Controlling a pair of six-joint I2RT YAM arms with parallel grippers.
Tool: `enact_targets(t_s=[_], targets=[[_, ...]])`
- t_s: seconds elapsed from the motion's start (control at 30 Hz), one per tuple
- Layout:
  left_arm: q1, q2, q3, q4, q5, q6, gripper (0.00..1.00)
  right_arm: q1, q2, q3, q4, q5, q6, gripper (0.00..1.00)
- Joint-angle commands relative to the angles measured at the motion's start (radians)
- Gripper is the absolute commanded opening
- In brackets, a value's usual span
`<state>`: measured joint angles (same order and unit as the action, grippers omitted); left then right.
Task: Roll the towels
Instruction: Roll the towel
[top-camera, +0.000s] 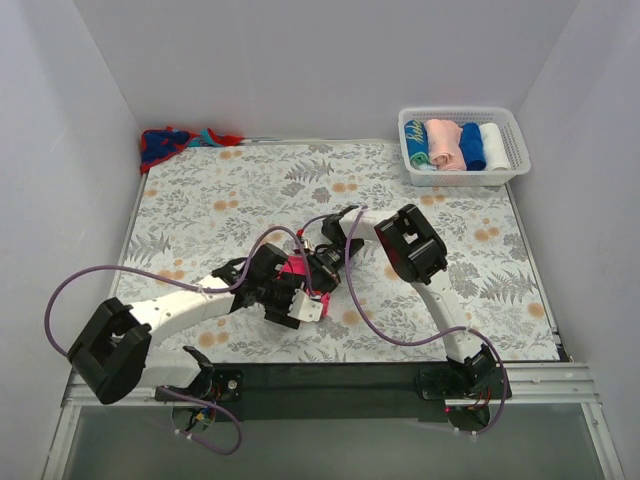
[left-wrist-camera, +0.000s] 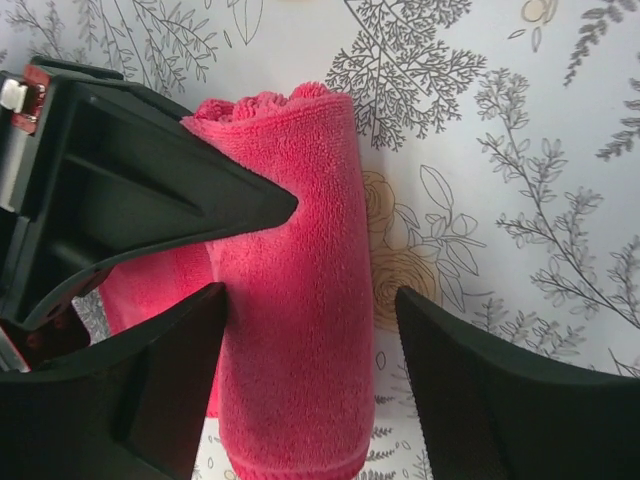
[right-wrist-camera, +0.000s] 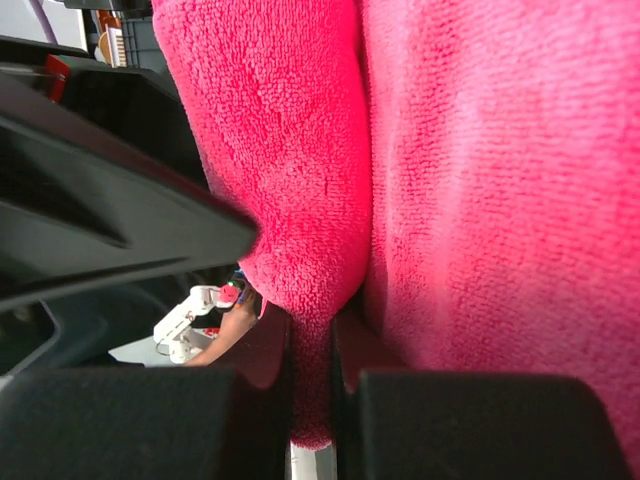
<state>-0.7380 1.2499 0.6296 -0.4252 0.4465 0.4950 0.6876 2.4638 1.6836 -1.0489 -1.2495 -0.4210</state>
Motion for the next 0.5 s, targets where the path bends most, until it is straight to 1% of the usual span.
enact_targets(t_s=[0.0, 0.03, 0.07, 0.1, 0.13, 0.17, 0.2, 0.23, 0.27, 0.3, 0.33, 0.37, 0.4, 0.47], targets=[[-0.023, 0.048, 0.032, 0.077, -0.049, 0.022, 0.60, 0.013, 0.081, -0.019, 0.041, 0.259, -0.035, 0.04], [-0.029, 0.077, 0.030, 0.072, -0.060, 0.027, 0.57, 0.010, 0.084, -0.019, 0.040, 0.260, -0.035, 0.05], [-0.029, 0.088, 0.028, 0.054, -0.078, 0.031, 0.48, 0.007, 0.084, -0.022, 0.040, 0.266, -0.030, 0.06], [-0.029, 0.097, 0.024, 0.046, -0.094, 0.036, 0.43, 0.004, 0.083, -0.024, 0.041, 0.269, -0.029, 0.07], [-0.029, 0.108, 0.024, 0.014, -0.101, 0.036, 0.37, -0.005, 0.075, -0.028, 0.043, 0.275, -0.021, 0.12], [-0.029, 0.112, 0.024, -0.012, -0.107, 0.036, 0.27, -0.013, 0.070, -0.039, 0.046, 0.277, -0.016, 0.17], [-0.031, 0.117, 0.027, -0.038, -0.106, 0.036, 0.22, -0.019, 0.064, -0.047, 0.047, 0.278, -0.015, 0.22], [-0.029, 0.124, 0.030, -0.067, -0.104, 0.028, 0.19, -0.025, 0.046, -0.058, 0.050, 0.282, -0.012, 0.32], [-0.028, 0.131, 0.035, -0.117, -0.098, 0.016, 0.16, -0.043, 0.035, -0.067, 0.055, 0.291, -0.001, 0.36], [-0.024, 0.147, 0.048, -0.147, -0.082, 0.005, 0.10, -0.052, 0.015, -0.087, 0.061, 0.291, 0.004, 0.43], [-0.021, 0.158, 0.059, -0.202, -0.062, -0.013, 0.08, -0.072, 0.006, -0.093, 0.063, 0.291, 0.010, 0.47], [-0.017, 0.169, 0.068, -0.223, -0.045, -0.021, 0.06, -0.083, -0.003, -0.099, 0.064, 0.291, 0.014, 0.50], [-0.014, 0.190, 0.084, -0.240, -0.016, -0.030, 0.03, -0.092, -0.031, -0.110, 0.064, 0.291, 0.016, 0.61], [-0.003, 0.212, 0.102, -0.283, 0.010, -0.049, 0.01, -0.118, -0.061, -0.117, 0.073, 0.297, 0.022, 0.63]])
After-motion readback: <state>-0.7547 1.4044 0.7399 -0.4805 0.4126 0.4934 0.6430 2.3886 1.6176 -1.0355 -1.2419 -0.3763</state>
